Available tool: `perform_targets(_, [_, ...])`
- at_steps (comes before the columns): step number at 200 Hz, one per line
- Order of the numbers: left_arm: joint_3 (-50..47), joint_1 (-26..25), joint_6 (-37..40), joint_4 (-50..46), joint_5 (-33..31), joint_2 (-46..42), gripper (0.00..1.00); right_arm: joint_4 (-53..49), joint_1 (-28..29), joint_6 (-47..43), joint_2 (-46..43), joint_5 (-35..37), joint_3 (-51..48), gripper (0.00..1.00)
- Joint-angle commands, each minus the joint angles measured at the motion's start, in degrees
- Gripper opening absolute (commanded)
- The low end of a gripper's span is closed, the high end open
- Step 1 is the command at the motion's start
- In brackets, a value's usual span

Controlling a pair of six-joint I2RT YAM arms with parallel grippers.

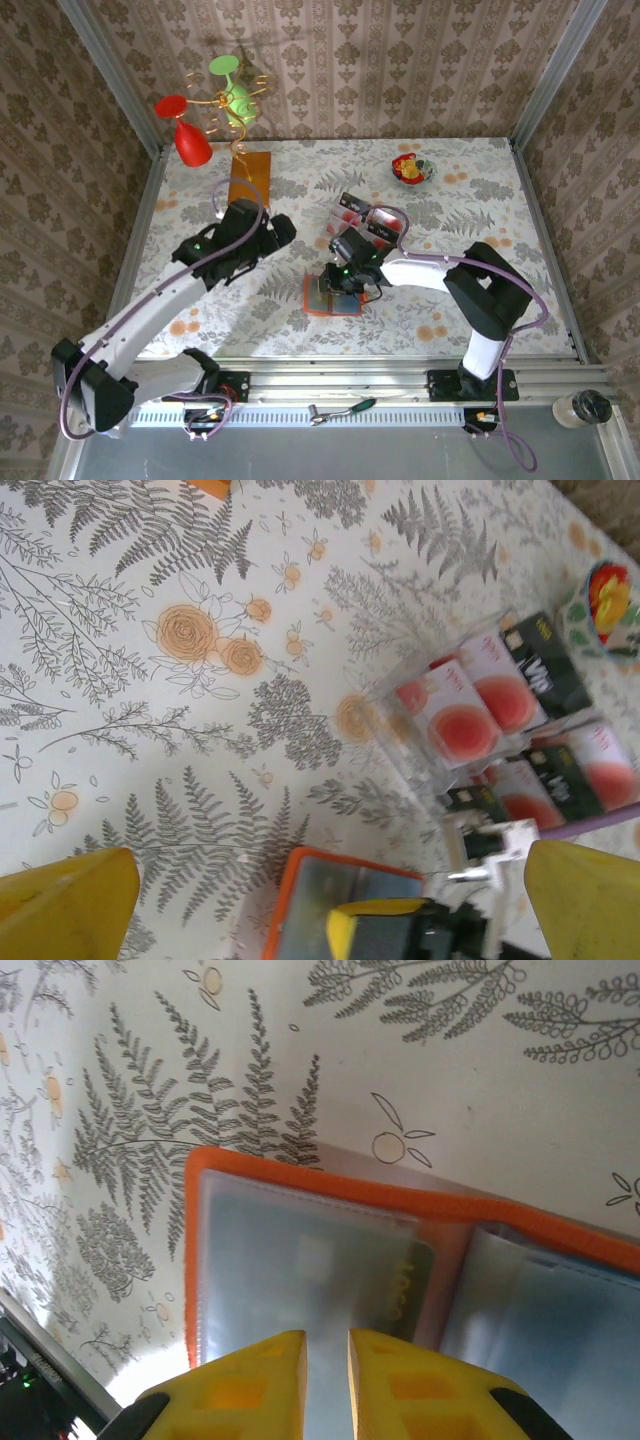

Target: Put the credit cards into the card holder

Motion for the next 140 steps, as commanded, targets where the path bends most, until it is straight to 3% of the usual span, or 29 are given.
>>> perform_targets(1, [7.89, 0.72, -8.53, -8.11, 2.24, 3.19, 1.00, -1.63, -0.15, -1.28, 1.49, -0.72, -0.87, 0.20])
perform_targets(69, [28.21, -0.63, -9.13, -8.03, 6.51, 15.06, 1.00, -1.72, -0.75, -2.28, 5.68, -2.35, 0.13, 0.21])
perform_targets(109, [25.37, 0.59, -10.59, -0.70, 9.15, 16.14, 1.00, -0.78, -1.88, -2.55, 6.78, -3.31, -0.35, 0.21])
perform_targets(140, [25.34, 0.54, -10.76, -1.05, 9.77, 15.57, 1.00, -0.81, -2.24, -2.70, 7.40, -3.48, -0.60, 0.21])
